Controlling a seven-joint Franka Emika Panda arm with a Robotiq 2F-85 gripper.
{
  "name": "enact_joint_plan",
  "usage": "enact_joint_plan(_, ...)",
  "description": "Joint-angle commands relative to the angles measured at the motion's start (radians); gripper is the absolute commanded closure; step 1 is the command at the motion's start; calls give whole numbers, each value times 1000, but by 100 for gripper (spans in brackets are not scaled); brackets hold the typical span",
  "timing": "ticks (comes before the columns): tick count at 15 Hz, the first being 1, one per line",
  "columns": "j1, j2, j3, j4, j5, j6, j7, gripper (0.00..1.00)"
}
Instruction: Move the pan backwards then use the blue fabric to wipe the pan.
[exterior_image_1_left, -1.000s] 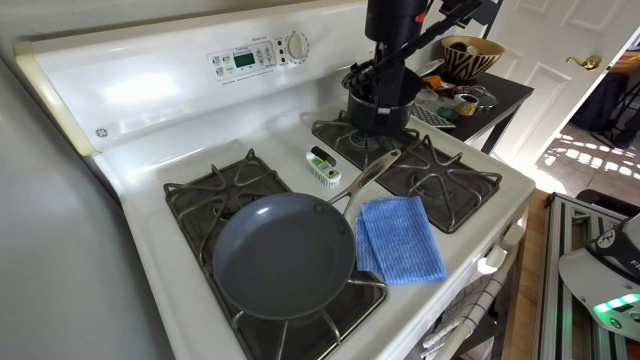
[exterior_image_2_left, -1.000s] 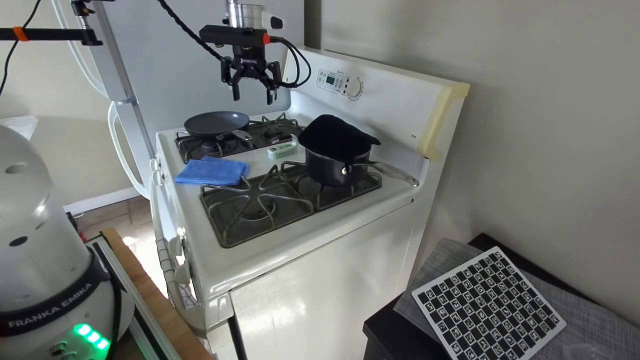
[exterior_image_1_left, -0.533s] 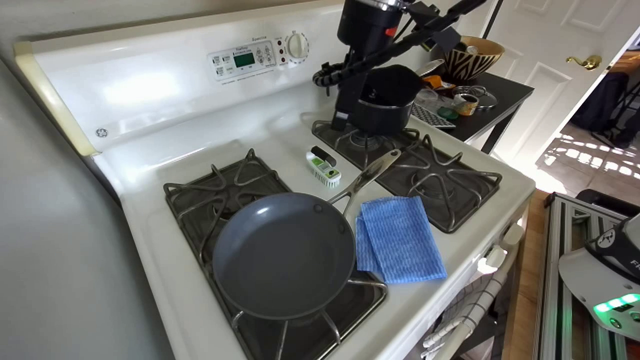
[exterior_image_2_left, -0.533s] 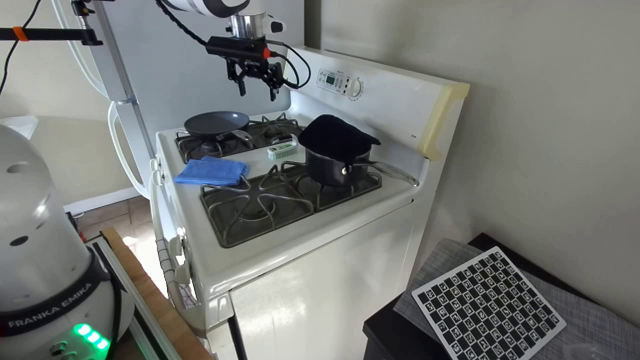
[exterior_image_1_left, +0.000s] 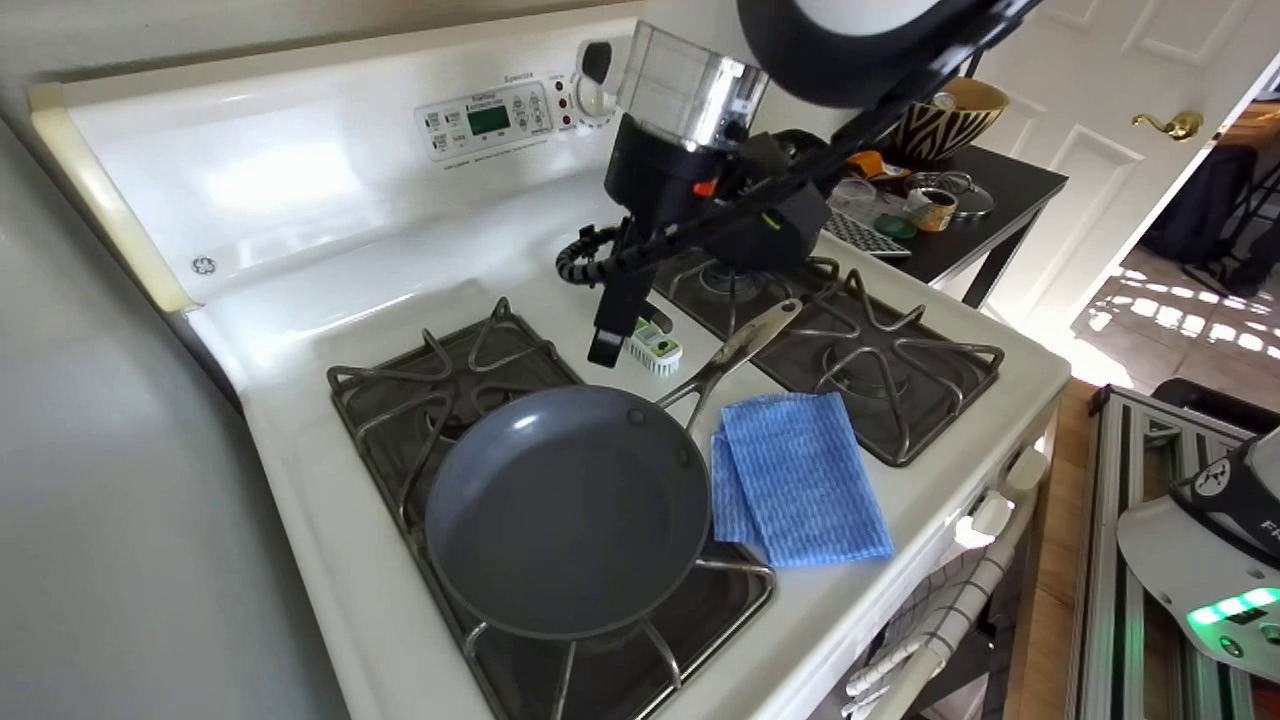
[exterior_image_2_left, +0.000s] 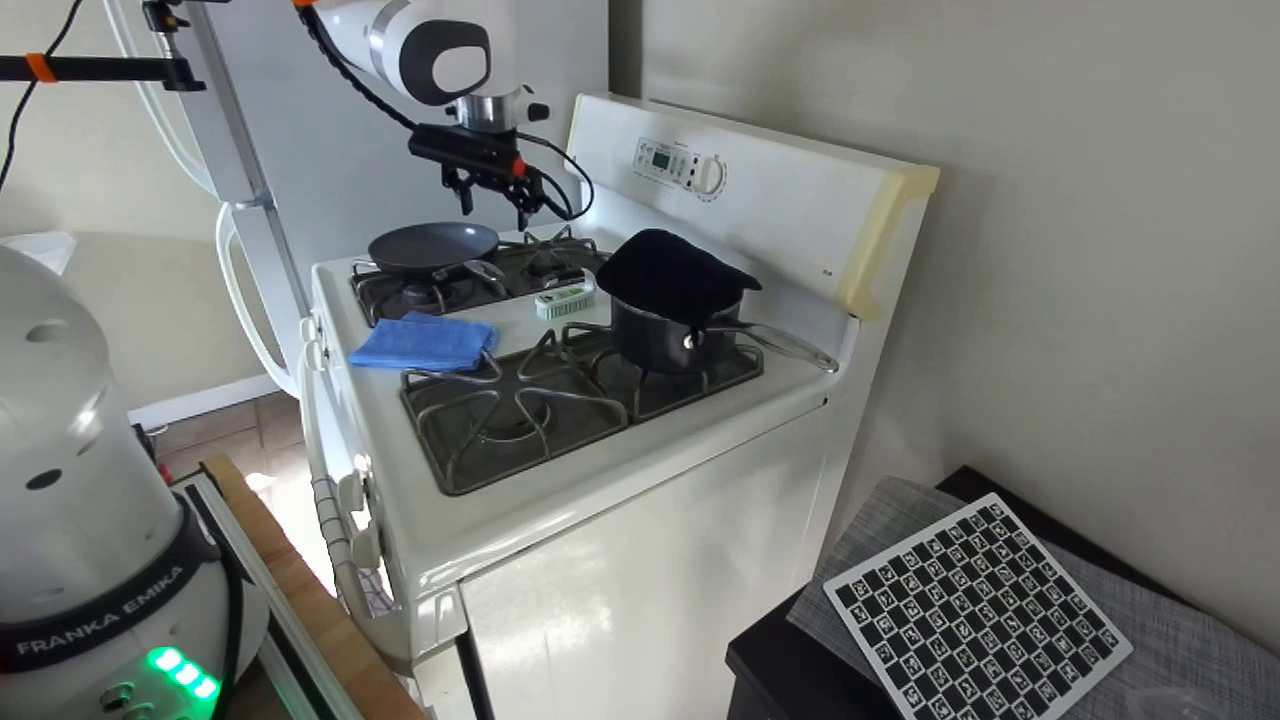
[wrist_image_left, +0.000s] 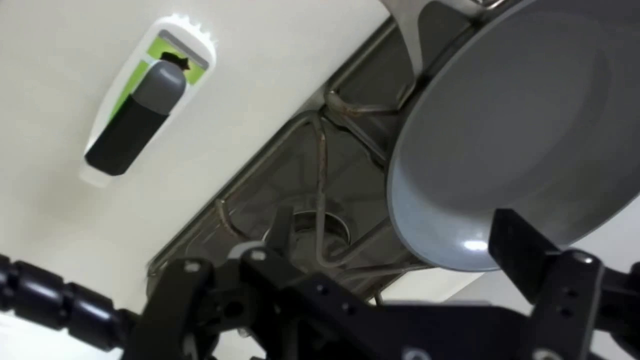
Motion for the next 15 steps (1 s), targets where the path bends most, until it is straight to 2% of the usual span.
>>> enact_joint_plan(1, -9, 98, 39, 57, 5, 14, -17, 0)
enact_joint_plan(3, -14, 133, 55, 85, -11, 9, -7, 0)
enact_joint_plan(4, -15, 147, 59, 97, -22, 9, 0, 17)
enact_joint_plan(5, -16, 159, 64, 106, -29, 9, 3, 28)
enact_joint_plan(11, -23, 203, 75, 151, -62, 6, 19, 79)
enact_joint_plan(12, -23, 207, 74, 156, -72, 4, 22, 65)
enact_joint_plan(13, -24, 210, 75, 159, -77, 3, 22, 71)
enact_joint_plan(14, -25, 212, 75, 162, -85, 2, 24, 71)
enact_joint_plan(15, -26, 215, 75, 165, -93, 2, 26, 76)
